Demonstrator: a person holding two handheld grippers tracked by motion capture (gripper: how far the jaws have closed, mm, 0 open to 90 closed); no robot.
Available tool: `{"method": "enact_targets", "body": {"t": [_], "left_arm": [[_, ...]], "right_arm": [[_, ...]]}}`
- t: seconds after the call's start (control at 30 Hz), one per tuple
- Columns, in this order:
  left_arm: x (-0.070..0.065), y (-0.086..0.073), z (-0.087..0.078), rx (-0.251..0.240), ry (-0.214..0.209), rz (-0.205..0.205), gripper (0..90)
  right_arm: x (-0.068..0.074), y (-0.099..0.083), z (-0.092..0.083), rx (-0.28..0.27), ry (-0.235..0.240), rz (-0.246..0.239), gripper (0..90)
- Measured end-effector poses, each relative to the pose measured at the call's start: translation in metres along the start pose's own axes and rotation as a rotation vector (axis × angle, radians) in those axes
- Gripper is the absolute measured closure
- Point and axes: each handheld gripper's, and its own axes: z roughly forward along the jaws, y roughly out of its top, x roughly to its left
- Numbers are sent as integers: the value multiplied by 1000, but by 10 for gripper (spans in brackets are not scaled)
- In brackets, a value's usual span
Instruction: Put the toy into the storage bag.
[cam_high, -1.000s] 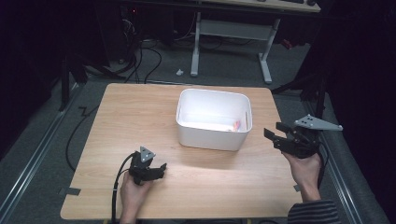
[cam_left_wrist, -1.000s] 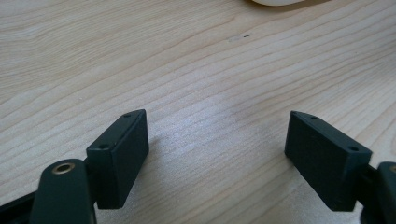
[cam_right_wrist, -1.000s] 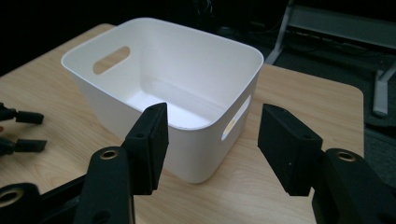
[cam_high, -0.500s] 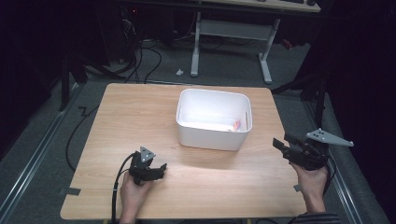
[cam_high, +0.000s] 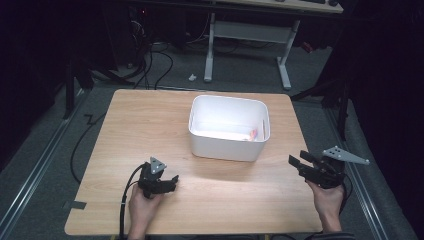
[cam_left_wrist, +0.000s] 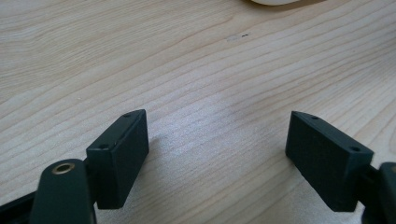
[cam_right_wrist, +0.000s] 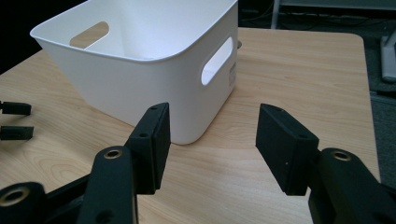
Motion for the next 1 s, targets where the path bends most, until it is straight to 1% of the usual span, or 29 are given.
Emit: {"method": "enact_targets", "body": {"t": [0.1, 0.3, 0.4, 0.6, 0.63, 0.67, 0.7, 0.83, 0.9, 1.0], "left_arm": [[0, 0, 0, 0, 0, 0, 216], [0, 0, 0, 0, -1, 1, 216], [0, 0, 0, 0, -1, 1, 216], [0, 0, 0, 0, -1, 1, 216], [0, 0, 0, 0, -1, 1, 216], [0, 0, 0, 0, -1, 1, 216], [0, 0, 0, 0, -1, 1, 216], [0, 0, 0, 0, -2, 1, 216], [0, 0, 0, 0, -2, 1, 216], [0, 0, 0, 0, -3, 1, 216]], "right_arm": [[2, -2, 3, 5, 3, 1, 454], [8, -7, 13, 27, 7, -14, 454], [10, -10, 19, 39, 17, -11, 459], [18, -16, 32, 64, 28, -29, 474], [18, -16, 32, 64, 28, -29, 474], [20, -17, 36, 71, 35, -37, 475], [21, -18, 38, 75, 36, -32, 476], [25, -20, 44, 88, 42, -39, 478], [26, -22, 47, 92, 39, -44, 478], [26, -25, 51, 104, 45, -39, 479]]}}
